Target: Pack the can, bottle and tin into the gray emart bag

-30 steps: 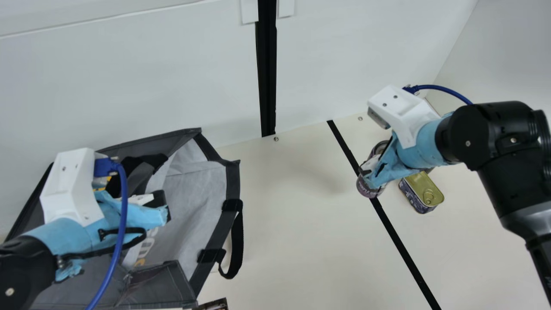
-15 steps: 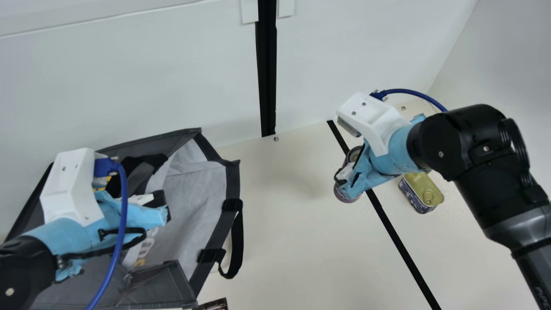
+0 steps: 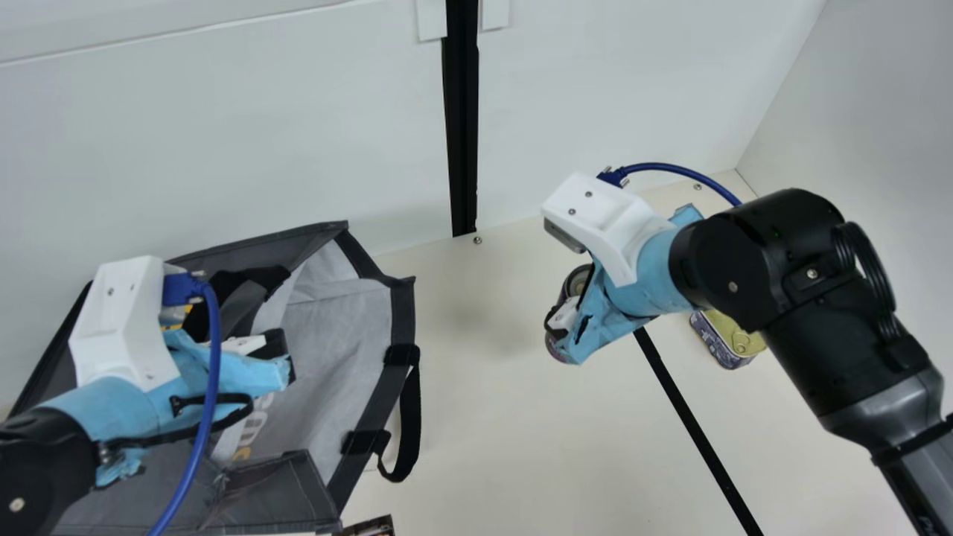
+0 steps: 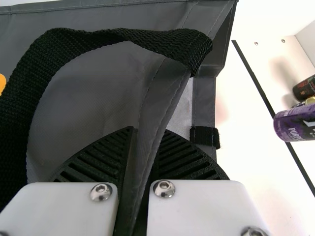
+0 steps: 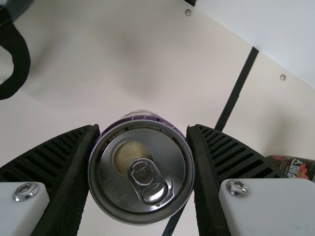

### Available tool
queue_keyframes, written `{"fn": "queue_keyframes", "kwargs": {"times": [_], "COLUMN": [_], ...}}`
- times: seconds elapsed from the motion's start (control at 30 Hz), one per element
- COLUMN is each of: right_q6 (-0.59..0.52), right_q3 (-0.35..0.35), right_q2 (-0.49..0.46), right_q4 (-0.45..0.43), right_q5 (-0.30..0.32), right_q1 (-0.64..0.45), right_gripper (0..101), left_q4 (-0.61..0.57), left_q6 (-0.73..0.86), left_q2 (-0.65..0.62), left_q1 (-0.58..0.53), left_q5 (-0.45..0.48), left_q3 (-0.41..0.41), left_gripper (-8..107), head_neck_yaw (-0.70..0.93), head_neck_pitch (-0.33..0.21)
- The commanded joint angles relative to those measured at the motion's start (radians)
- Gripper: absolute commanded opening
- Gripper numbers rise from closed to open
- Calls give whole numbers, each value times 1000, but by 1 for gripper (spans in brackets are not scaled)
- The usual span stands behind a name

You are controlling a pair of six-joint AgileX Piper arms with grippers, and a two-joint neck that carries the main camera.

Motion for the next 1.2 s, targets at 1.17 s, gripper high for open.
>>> {"fn": "queue_keyframes", "kwargs": {"times": [1.17], "right_q6": [-58], "right_q3": [3], "right_q2": [-43], "right_q4": [224], "right_q5": [-68], "right_q1": [180], "right_gripper": [0], "left_q4": [0], "left_q6": [0], "left_q2": [0], "left_q1": [0], "left_q5": [0], "left_q3": [0], "left_gripper": [10], "head_neck_yaw": [-1], "head_neck_pitch": [-23]}}
